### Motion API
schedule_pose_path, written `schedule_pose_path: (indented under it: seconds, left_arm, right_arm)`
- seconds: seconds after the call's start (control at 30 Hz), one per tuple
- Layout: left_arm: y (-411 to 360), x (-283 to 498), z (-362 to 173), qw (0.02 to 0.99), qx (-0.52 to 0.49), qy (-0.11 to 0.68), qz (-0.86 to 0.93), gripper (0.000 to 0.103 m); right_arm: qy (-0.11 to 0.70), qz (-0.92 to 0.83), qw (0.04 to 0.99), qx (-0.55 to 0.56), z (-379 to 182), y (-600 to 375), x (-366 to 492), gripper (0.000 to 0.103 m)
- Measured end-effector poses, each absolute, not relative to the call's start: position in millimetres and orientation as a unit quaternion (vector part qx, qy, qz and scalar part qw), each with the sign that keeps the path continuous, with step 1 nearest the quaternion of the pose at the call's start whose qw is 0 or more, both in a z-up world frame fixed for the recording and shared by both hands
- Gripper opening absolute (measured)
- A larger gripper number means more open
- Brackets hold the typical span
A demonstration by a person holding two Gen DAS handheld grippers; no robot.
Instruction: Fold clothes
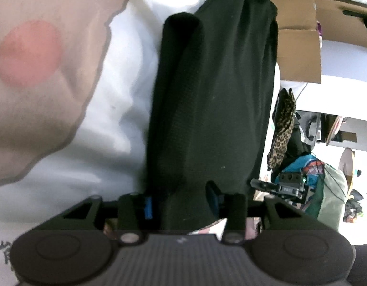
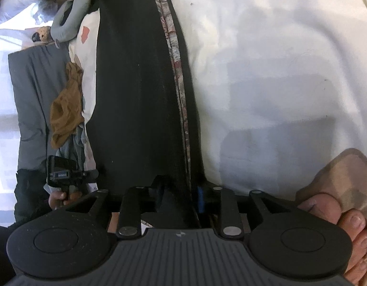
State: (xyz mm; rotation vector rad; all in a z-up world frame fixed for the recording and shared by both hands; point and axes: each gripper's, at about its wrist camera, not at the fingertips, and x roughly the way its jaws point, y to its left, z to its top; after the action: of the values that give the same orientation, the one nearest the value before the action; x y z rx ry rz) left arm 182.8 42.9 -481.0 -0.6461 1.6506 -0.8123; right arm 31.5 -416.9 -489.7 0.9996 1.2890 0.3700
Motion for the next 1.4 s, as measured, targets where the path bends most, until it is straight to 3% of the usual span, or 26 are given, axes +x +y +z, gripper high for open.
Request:
schedule_pose_path:
  seconds: [0.43, 0.47, 0.5, 0.53, 0.6, 0.67, 1.03, 1.4]
  left_arm:
    - [29, 171, -484, 0.564, -0.300, 0.692, -0.337, 0.042]
    - [29, 170, -485, 0.566, -0.297, 0.692, -0.335, 0.032]
    - [34, 171, -488, 0.569, -0.292, 0.694, -0.331, 0.015]
    - [33, 171, -490, 0.570, -0.284, 0.699, -0.326, 0.009]
    - [32, 173, -490, 0.569, -0.285, 0.699, -0.326, 0.008]
    - [28, 173, -483, 0.575, -0.271, 0.695, -0.335, 0.007]
    - [21, 167, -443, 0.574, -0.268, 0.683, -0.363, 0.006]
    - [60, 140, -418, 0.557, -0.274, 0.688, -0.376, 0.006]
  right_arm:
    - [0.559, 0.156, 0.677, 0.454, -492, -413, 29, 0.033]
    - [0.558, 0.157, 0.676, 0.456, -494, -413, 29, 0.032]
    - [0.557, 0.158, 0.675, 0.458, -495, -414, 29, 0.028]
    - [0.559, 0.157, 0.676, 0.454, -496, -414, 29, 0.024]
    - [0.561, 0.158, 0.677, 0.449, -497, -415, 29, 0.006]
    - [0.561, 0.161, 0.677, 0.449, -496, -416, 29, 0.005]
    - [0.545, 0.190, 0.688, 0.441, -464, -415, 22, 0.003]
    - [0.553, 0.216, 0.675, 0.438, -427, -415, -1, 0.003]
